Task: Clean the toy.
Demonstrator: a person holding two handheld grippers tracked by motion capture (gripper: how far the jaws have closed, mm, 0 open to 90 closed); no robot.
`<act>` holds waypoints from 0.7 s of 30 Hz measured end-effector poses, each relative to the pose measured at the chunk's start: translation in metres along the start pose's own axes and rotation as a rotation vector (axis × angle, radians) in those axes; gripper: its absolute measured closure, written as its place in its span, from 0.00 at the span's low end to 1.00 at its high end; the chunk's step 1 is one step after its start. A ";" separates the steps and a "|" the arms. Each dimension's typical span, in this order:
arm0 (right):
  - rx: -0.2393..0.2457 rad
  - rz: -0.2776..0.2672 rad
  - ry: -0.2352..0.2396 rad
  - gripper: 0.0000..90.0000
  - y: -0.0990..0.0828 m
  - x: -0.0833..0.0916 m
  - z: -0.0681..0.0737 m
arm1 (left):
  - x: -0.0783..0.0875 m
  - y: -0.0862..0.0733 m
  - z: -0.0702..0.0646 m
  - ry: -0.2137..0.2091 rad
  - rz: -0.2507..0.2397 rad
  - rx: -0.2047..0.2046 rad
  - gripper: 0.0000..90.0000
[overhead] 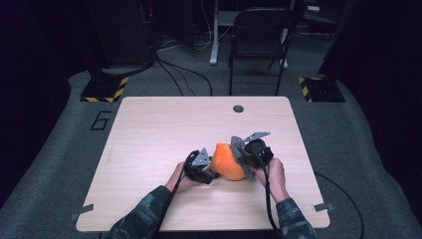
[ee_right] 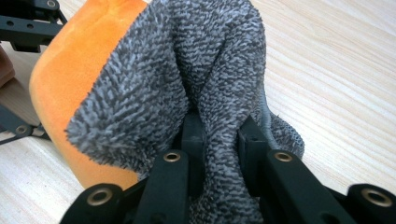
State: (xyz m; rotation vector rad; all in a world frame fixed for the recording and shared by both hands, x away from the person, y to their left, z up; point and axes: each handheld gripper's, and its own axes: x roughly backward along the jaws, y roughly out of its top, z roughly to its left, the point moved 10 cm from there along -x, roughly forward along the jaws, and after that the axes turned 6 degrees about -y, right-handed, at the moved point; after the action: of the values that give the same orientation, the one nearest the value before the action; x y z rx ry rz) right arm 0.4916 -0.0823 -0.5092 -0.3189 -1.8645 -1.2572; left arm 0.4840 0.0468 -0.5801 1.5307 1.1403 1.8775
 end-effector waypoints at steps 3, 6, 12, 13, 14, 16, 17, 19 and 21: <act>-0.008 -0.010 0.006 0.86 0.001 0.000 0.000 | 0.000 0.000 -0.001 -0.002 -0.002 -0.005 0.48; -0.038 -0.057 0.029 0.86 0.004 0.009 -0.004 | 0.002 0.000 -0.001 0.003 -0.009 0.012 0.61; -0.102 -0.113 -0.057 0.86 -0.001 0.046 -0.040 | 0.002 0.000 -0.001 0.010 -0.013 0.008 0.65; -0.122 -0.111 -0.074 0.86 -0.007 0.051 -0.049 | 0.002 0.000 -0.001 0.010 -0.013 0.008 0.65; -0.152 -0.101 -0.101 0.86 -0.027 0.052 -0.064 | 0.002 0.000 -0.001 0.015 -0.014 0.006 0.66; -0.168 -0.079 -0.110 0.85 -0.039 0.048 -0.069 | 0.002 0.000 -0.001 0.015 -0.014 0.004 0.67; -0.171 -0.051 -0.122 0.85 -0.051 0.042 -0.074 | 0.003 0.000 -0.001 0.015 -0.016 0.005 0.67; -0.188 -0.022 -0.125 0.85 -0.065 0.033 -0.081 | 0.003 0.001 -0.001 0.015 -0.021 0.004 0.69; -0.206 -0.005 -0.137 0.85 -0.071 0.028 -0.086 | 0.003 0.001 -0.001 0.019 -0.025 -0.003 0.70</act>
State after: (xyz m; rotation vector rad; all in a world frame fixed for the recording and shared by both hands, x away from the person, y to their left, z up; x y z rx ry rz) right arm 0.4745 -0.1951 -0.5212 -0.5231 -1.8525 -1.4661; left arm 0.4822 0.0482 -0.5773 1.4939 1.1594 1.8800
